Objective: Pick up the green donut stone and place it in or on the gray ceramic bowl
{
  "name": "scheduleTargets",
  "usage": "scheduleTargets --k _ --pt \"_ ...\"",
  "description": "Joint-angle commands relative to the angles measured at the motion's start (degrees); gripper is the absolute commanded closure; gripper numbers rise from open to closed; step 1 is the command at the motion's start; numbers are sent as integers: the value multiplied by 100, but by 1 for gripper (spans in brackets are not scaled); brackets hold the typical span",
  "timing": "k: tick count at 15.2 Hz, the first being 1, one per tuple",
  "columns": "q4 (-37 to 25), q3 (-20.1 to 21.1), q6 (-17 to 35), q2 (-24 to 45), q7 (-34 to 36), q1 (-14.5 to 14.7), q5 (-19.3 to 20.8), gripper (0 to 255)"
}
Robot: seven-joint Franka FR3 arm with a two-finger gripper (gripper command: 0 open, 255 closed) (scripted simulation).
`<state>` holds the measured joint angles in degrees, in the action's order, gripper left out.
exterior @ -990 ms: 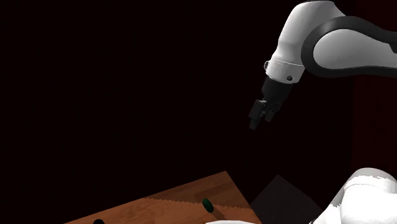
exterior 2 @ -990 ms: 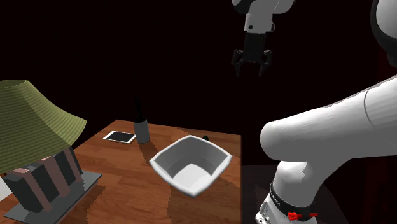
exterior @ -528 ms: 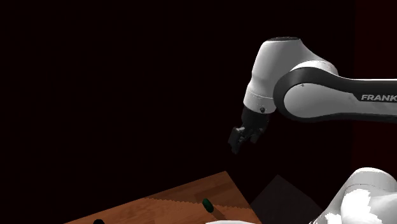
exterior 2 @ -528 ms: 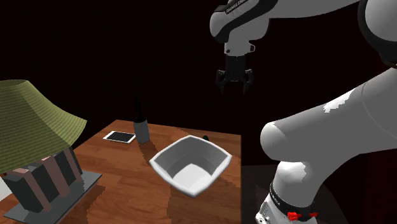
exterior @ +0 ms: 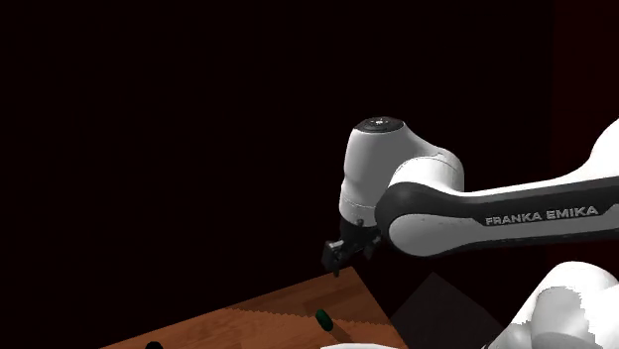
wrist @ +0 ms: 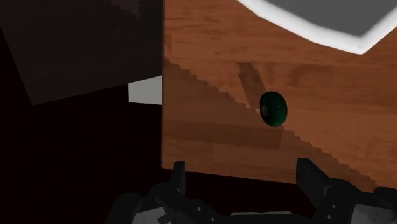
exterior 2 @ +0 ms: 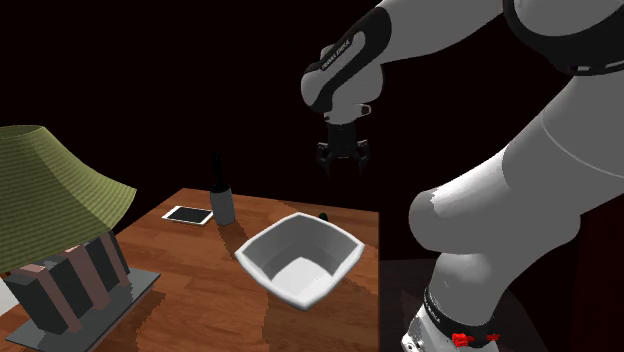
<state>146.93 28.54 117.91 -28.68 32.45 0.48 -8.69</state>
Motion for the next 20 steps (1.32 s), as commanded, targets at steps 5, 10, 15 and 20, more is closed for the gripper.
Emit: scheduleTargets --k 5,10,15,20 --pt "-135 914 896 1330 1337 -339 523 0" --pt "-374 1388 1409 2529 2569 -613 1491 0" --pt "-232 1366 1802 2904 2872 -666 1911 0" --pt "-196 1344 1920 3033 2983 -675 2067 0"
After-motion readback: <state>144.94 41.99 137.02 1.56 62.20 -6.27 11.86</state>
